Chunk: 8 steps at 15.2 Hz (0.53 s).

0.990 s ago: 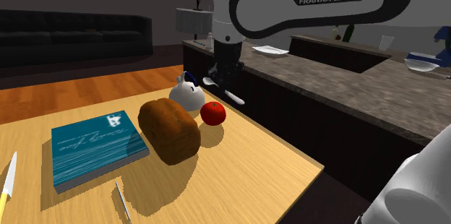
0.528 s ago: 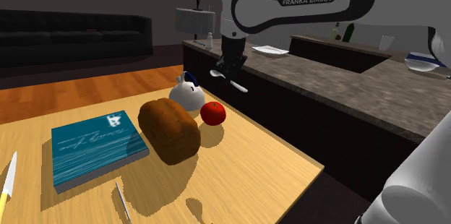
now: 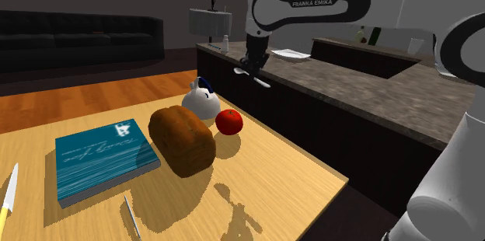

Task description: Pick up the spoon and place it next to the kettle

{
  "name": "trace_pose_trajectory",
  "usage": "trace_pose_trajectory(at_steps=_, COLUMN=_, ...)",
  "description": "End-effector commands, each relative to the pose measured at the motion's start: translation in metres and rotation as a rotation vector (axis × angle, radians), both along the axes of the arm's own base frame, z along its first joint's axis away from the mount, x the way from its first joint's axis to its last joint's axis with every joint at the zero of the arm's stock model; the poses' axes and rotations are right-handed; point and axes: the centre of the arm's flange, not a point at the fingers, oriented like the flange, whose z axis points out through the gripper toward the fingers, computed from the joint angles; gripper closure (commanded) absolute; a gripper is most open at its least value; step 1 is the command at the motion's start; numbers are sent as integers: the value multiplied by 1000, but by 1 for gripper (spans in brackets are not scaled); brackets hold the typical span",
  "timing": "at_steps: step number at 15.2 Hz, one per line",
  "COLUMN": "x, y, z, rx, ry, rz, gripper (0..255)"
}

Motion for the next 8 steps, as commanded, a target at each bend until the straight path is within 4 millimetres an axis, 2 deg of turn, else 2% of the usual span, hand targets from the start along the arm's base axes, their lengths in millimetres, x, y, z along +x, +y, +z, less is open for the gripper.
trace_pose_trajectory(at_steps=1, x=18, y=-24, z=-1, rx=-1, ry=0, rz=1, gripper=255)
trace_pose_trajectory(at_steps=4, x=40, y=-55, z=-1, rx=-1, ry=0, rz=1, gripper=255)
trace_pose_trajectory(at_steps=8, x=40, y=-55, z=-22, rx=-1, ry=0, rz=1, gripper=255)
